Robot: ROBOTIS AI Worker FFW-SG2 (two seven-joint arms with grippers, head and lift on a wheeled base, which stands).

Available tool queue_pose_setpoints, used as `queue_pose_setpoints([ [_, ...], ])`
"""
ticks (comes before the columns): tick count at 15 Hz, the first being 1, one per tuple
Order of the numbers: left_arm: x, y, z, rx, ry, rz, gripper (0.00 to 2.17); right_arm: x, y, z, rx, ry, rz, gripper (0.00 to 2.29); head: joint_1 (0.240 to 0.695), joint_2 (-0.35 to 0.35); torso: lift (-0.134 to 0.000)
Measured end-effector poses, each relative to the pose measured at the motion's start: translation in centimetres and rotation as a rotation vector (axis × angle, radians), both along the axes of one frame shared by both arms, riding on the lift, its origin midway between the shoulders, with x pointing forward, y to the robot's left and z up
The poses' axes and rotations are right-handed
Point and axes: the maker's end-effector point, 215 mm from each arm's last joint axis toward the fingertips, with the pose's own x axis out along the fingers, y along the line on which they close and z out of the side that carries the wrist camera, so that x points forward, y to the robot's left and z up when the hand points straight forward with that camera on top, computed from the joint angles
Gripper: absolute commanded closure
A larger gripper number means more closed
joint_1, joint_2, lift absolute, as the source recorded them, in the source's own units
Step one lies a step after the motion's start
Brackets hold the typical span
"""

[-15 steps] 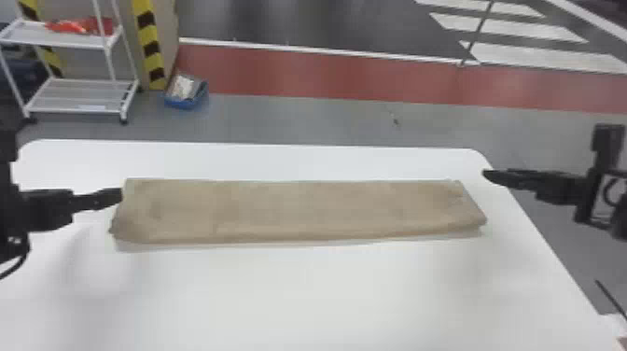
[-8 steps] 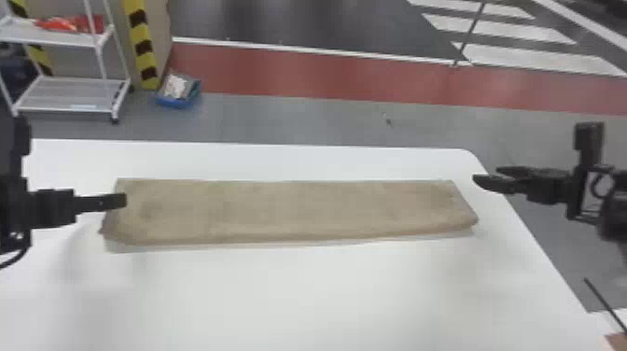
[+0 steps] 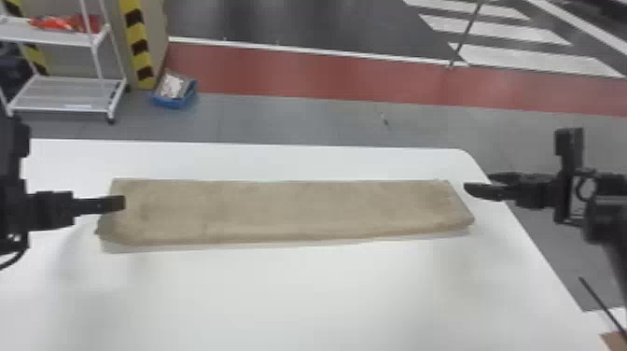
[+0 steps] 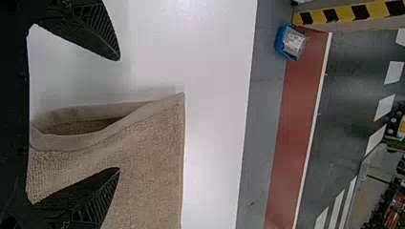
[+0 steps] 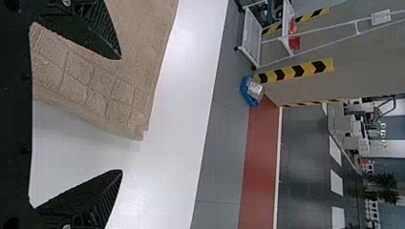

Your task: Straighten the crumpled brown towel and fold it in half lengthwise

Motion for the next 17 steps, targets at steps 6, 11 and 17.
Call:
queue_pose_setpoints([
  [6, 0.0, -0.1, -0.3, 0.006, 0.003, -0.001, 0.07, 0.1, 0.4, -1.0, -0.019, 0.002, 0.002, 0.04, 0.695, -0.203, -0.124],
  [11, 0.0, -0.1, -0.4, 0.007, 0.002, -0.002, 0.07, -0.1, 0.0, -1.5, -0.028, 0.012, -0.005, 0.04, 0.695, -0.207, -0.124],
  [17, -0.1, -0.4, -0.4, 0.011, 0.005, -0.010, 0.07, -0.2, 0.0, -1.6, -0.028, 0.013, -0.005, 0.04, 0.695, -0.211, -0.124],
])
